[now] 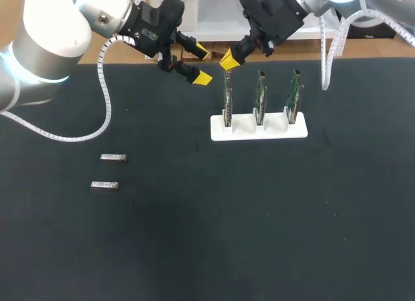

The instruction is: Pick up the optical module with the left hand, and insert it into the network port with the right hand.

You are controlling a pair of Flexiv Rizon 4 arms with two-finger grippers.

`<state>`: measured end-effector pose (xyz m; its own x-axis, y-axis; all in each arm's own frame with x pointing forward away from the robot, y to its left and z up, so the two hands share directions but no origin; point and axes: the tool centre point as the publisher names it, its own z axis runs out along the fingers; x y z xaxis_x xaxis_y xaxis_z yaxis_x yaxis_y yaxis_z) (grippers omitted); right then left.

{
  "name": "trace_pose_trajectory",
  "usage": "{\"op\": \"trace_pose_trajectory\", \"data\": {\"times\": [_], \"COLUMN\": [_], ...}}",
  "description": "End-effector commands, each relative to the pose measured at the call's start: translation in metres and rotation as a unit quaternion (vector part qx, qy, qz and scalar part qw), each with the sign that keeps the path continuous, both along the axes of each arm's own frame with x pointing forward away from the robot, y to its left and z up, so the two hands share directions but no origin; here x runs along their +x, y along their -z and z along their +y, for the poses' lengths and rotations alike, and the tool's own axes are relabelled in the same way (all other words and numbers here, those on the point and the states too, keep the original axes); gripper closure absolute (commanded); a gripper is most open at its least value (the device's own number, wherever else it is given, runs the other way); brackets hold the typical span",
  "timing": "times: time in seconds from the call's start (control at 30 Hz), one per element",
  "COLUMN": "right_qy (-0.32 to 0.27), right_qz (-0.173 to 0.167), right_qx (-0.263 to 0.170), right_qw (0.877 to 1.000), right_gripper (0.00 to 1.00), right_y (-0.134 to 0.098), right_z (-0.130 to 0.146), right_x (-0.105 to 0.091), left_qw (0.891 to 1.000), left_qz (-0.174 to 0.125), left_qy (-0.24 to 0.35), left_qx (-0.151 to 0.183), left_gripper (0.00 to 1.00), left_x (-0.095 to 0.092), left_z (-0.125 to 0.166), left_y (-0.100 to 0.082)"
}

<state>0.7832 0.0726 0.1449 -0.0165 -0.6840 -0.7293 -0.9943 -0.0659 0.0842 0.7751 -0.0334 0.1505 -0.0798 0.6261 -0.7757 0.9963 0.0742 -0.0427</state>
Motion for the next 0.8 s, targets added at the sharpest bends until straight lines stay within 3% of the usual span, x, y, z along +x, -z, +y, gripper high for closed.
{"op": "trace_pose_trajectory", "data": {"times": [0.03, 0.43, 0.8], "right_qy": [0.003, 0.006, 0.016], "right_qz": [-0.002, -0.003, -0.011], "right_qx": [-0.006, -0.006, 0.042], "right_qw": [1.0, 1.0, 0.999], "right_gripper": [1.0, 1.0, 1.0], "right_y": [0.073, 0.075, 0.048], "right_z": [-0.024, -0.025, -0.022], "right_x": [-0.007, -0.008, -0.005], "left_qw": [1.0, 1.0, 1.0], "left_qz": [0.002, 0.002, 0.002], "left_qy": [0.001, 0.001, 0.001], "left_qx": [0.003, 0.003, 0.003], "left_gripper": [0.0, 0.0, 0.0], "left_x": [0.002, 0.002, 0.002], "left_z": [0.0, 0.0, 0.0], "left_y": [-0.001, -0.001, -0.001]}}
